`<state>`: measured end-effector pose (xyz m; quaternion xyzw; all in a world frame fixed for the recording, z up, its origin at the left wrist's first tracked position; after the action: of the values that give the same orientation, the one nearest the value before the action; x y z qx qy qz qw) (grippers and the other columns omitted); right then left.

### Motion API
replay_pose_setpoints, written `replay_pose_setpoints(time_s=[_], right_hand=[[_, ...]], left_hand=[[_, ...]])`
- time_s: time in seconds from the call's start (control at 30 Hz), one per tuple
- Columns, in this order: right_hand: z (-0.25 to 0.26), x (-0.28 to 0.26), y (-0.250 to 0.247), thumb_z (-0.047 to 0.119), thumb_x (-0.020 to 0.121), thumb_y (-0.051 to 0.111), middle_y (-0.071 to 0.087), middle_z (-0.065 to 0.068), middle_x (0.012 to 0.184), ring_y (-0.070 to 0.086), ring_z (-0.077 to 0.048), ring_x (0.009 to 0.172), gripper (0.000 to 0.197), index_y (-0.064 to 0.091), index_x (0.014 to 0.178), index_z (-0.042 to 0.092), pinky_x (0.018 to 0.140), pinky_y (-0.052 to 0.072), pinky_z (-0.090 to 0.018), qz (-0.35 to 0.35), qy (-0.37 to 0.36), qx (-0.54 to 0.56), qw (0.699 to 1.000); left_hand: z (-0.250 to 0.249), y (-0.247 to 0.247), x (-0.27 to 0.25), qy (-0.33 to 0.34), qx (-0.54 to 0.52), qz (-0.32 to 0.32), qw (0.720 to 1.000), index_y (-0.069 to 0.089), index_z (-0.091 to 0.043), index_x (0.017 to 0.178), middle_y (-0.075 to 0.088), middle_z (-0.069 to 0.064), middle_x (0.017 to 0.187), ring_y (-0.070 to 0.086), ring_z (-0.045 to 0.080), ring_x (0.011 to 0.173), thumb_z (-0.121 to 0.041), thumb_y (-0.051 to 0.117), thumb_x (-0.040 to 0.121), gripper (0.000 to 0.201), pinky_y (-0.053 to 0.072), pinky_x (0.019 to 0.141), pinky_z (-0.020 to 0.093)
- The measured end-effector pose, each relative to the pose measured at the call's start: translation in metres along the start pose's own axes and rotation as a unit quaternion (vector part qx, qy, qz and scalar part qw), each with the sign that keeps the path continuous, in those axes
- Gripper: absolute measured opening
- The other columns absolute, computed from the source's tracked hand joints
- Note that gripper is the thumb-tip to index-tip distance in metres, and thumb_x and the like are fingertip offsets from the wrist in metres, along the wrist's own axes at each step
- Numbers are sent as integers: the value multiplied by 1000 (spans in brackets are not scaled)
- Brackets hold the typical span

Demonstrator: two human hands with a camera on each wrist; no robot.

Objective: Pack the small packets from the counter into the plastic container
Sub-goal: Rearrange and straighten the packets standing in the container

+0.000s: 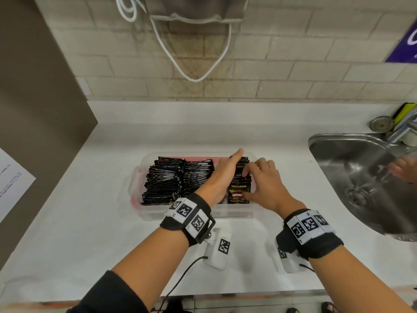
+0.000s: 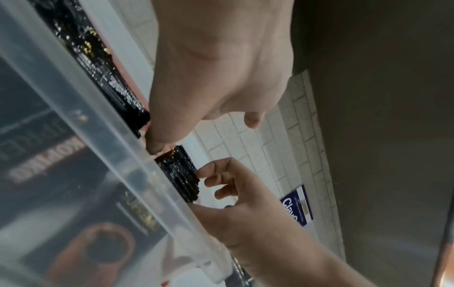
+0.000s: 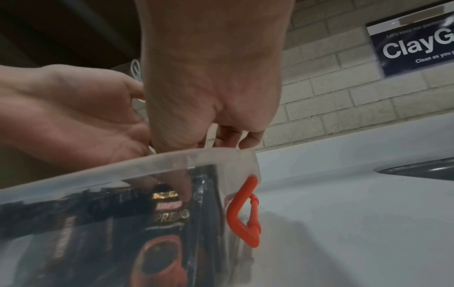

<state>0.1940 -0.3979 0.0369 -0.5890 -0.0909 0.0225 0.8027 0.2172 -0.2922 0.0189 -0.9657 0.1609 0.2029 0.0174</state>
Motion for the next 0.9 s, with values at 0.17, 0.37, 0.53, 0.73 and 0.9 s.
replay_pose_setpoints(time_s=[0.17, 0.37, 0.53, 0.73, 0.9], right_hand=[[5, 3, 5, 51, 63, 84, 27, -5, 149, 23, -26, 139, 101, 33, 147, 26, 109, 27, -44, 41, -11, -4, 999], [12, 14, 32, 62, 71, 76, -18, -5, 164, -18, -25, 151, 130, -12, 157, 21, 122, -6, -53, 156, -25, -86, 984], [13, 16, 43, 57, 75, 76, -25, -6, 162, -22, -24, 149, 133, -21, 153, 14, 121, -9, -54, 199, -11, -141, 970], [15, 14, 39, 47, 83, 72, -22, -6, 163, -21, -22, 150, 120, -20, 153, 12, 122, -6, -52, 174, -11, -135, 976], [15, 14, 39, 46, 84, 70, -22, -7, 163, -22, -21, 150, 118, -20, 153, 12, 122, -7, -52, 174, -17, -136, 975]], left_hand=[[17, 8, 2, -72, -180, 39, 980, 60, -32, 123, 74, 2, 102, 73, 13, 89, -68, 41, 95, 50, 57, 75, 27], [28, 9, 7, -116, -187, -6, 975, 60, -29, 87, 74, 0, 64, 75, 19, 66, -68, 44, 94, 43, 59, 60, 33], [21, 19, 3, -133, -179, -5, 975, 57, -27, 130, 68, 4, 118, 67, 20, 99, -65, 39, 97, 54, 53, 79, 36], [25, 21, 7, -110, -190, -25, 975, 55, -24, 138, 59, 7, 139, 55, 25, 128, -66, 42, 95, 62, 40, 112, 46], [28, 22, 10, -92, -205, -38, 974, 56, -25, 137, 64, 4, 132, 60, 21, 122, -64, 42, 97, 58, 42, 111, 44]])
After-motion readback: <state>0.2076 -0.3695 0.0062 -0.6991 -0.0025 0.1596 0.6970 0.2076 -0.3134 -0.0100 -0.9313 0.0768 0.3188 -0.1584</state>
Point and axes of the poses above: each hand's wrist, its own x-axis towards the middle knuckle, its own y-axis out of the palm, z = x × y, the point moved 9 cm from there along x, towards the middle knuckle
